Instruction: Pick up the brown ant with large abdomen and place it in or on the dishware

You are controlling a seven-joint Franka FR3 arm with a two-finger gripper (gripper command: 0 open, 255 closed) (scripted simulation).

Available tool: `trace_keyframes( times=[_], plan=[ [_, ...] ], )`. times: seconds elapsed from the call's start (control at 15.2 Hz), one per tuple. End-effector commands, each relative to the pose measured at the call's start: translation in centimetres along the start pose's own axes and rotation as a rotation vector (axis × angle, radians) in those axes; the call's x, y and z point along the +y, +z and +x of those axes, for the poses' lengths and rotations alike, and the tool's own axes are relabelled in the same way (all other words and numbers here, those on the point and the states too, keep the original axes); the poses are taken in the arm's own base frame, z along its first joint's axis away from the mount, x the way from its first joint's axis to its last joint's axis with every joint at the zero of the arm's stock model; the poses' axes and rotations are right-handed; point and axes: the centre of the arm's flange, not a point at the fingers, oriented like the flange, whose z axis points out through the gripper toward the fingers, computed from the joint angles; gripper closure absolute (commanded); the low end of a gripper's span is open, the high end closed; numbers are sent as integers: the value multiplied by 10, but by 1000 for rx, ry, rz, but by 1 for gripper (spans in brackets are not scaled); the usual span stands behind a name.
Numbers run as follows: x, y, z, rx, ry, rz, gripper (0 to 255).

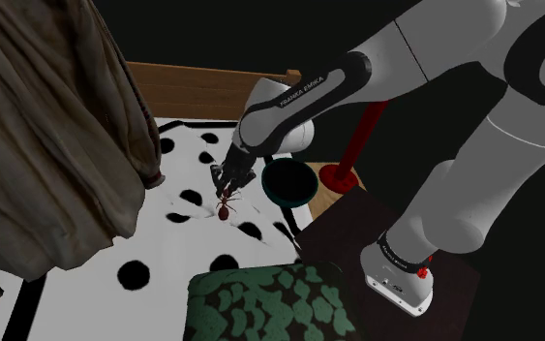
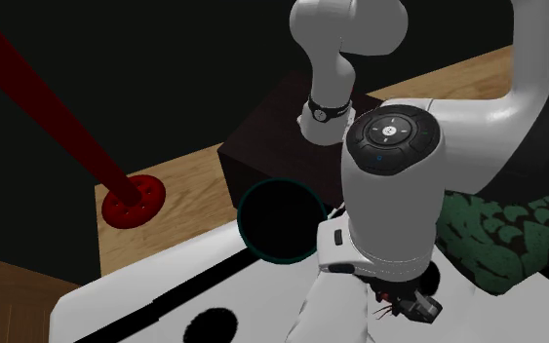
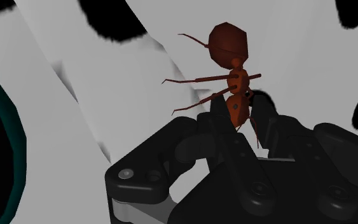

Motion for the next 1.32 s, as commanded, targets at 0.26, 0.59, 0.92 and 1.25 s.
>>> trace_keyframes(
  times=[0.26,0.59,0.92,1.25],
  plan=[
    [-12,-29,-1,0,0,0,255],
    [-21,-54,-3,0,0,0,255],
    [-2,-75,0,0,0,0,255],
    [58,-102,10,0,0,0,255]
  ],
)
